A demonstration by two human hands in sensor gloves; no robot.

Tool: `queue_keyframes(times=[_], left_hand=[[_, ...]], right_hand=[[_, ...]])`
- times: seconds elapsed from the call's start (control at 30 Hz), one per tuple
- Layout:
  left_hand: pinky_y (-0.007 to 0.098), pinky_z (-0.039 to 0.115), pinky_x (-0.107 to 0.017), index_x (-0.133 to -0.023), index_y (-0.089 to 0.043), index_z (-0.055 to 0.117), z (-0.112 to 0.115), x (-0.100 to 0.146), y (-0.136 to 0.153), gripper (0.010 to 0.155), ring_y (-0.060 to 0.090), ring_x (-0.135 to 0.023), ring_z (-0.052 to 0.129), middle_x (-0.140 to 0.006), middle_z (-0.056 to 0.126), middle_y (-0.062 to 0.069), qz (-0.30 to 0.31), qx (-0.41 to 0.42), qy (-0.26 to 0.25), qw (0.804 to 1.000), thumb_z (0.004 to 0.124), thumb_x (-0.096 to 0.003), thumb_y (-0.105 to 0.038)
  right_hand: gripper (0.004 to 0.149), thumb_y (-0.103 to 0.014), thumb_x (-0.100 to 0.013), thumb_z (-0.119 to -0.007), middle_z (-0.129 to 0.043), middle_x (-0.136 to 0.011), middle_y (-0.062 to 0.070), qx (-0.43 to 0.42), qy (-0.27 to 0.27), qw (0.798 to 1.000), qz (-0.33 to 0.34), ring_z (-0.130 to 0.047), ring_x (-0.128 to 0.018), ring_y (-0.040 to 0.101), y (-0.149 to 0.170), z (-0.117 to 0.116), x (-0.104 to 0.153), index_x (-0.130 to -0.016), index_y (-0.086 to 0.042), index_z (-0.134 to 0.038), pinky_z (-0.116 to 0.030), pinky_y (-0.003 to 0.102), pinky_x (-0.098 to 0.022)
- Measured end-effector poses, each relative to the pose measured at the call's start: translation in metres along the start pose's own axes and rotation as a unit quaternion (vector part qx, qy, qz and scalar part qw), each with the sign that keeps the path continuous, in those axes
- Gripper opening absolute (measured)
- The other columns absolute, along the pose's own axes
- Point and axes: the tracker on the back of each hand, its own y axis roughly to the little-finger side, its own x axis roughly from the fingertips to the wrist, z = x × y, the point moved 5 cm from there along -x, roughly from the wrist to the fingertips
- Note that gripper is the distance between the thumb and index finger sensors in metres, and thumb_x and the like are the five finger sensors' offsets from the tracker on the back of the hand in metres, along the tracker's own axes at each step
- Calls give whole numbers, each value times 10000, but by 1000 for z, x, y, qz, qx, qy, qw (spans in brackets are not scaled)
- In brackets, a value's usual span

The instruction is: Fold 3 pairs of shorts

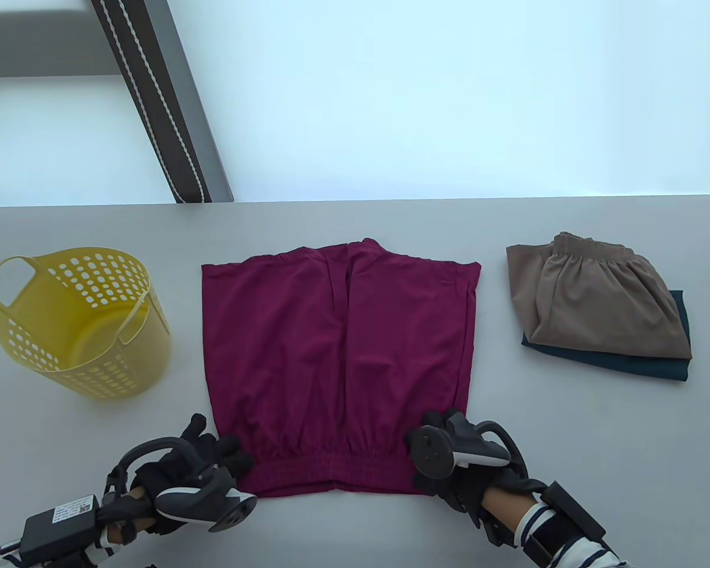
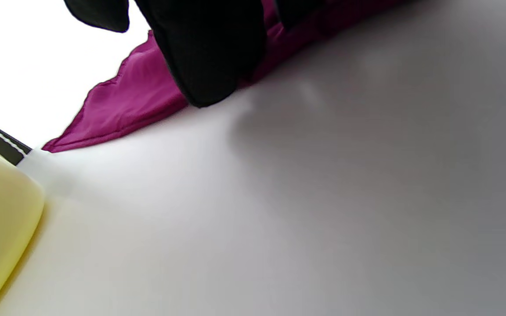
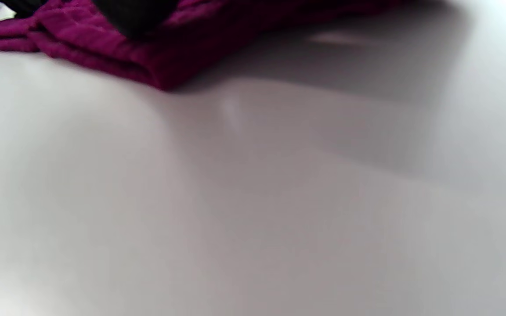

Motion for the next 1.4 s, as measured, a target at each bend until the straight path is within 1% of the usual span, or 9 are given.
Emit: queue_keyframes(times=[0.13, 0.3, 0.43, 0.73, 0.83, 1.0, 1.1, 1.23, 1.4], left_hand=[[696, 590, -710, -1104, -31, 245, -8, -37, 51, 800, 366, -906, 878, -1145, 596, 257, -108, 13, -9, 994, 392, -478, -507], [682, 600, -715, -1085, -50, 482, 7, -81, 73, 770, 351, -864, 935, -1105, 707, 224, -140, 55, 52, 987, 341, -472, -494], [680, 604, -717, -1033, -107, 619, 4, -77, 47, 738, 350, -852, 956, -1073, 773, 172, -103, 40, 57, 992, 346, -473, -502], [684, 590, -726, -1007, -263, 638, -44, -31, -49, 667, 408, -933, 881, -1092, 765, 92, 78, 22, -10, 997, 352, -470, -535], [680, 588, -728, -1008, -280, 633, -57, -18, -78, 662, 404, -944, 869, -1094, 762, 86, 139, 28, -21, 990, 353, -467, -538], [675, 588, -730, -1005, -285, 633, -67, -7, -98, 661, 389, -951, 865, -1093, 760, 83, 197, 46, -7, 979, 351, -465, -541], [671, 572, -738, -997, -277, 631, -70, -11, -84, 656, 369, -953, 858, -1075, 775, 40, 191, 73, -11, 979, 349, -465, -537], [674, 583, -740, -1041, -254, 584, -116, -8, -13, 680, 351, -945, 885, -1095, 775, 72, 29, 55, -206, 977, 370, -465, -546], [702, 538, -742, -1134, -110, 323, -148, -49, 75, 757, 448, -1014, 761, -1191, 530, 252, -105, 60, -222, 967, 325, -491, -510]], right_hand=[[829, -511, -498, -512, -238, -981, 460, -31, 142, 986, -86, -463, -818, 721, 4, 64, -28, -1030, -17, -112, -534, 692, -550], [800, -514, -496, -532, -800, -750, 426, -22, 68, 972, -225, -1032, -457, 441, 24, 94, -94, -1011, 87, -417, -859, 479, -278], [782, -516, -488, -559, -860, -583, 415, 35, 25, 953, -301, -1061, -352, 359, 44, 89, -121, -943, 119, -558, -875, 419, -202], [734, -462, -516, -524, -365, -954, 461, -57, 27, 932, -356, -601, -748, 719, 76, 84, -125, -1044, -18, -274, -597, 661, -542], [714, -453, -521, -476, -134, -1018, 349, -107, 35, 940, -321, -271, -902, 643, 74, 76, -133, -1049, -117, -132, -383, 655, -655], [699, -485, -509, -462, -47, -1056, 198, -118, 52, 951, -280, -131, -967, 496, 69, 73, -140, -1046, -226, -97, -254, 589, -710], [720, -494, -503, -472, -43, -1055, 191, -118, 56, 955, -267, -113, -967, 481, 67, 74, -139, -1042, -218, -83, -243, 577, -711], [773, -509, -498, -477, -37, -1038, 249, -112, 133, 957, -233, -114, -943, 525, 70, 90, -117, -1045, -154, -63, -259, 593, -687], [769, -482, -500, -527, -325, -996, 392, -104, 202, 946, -233, -456, -860, 630, 79, 107, -58, -1041, 6, -280, -515, 628, -590]])
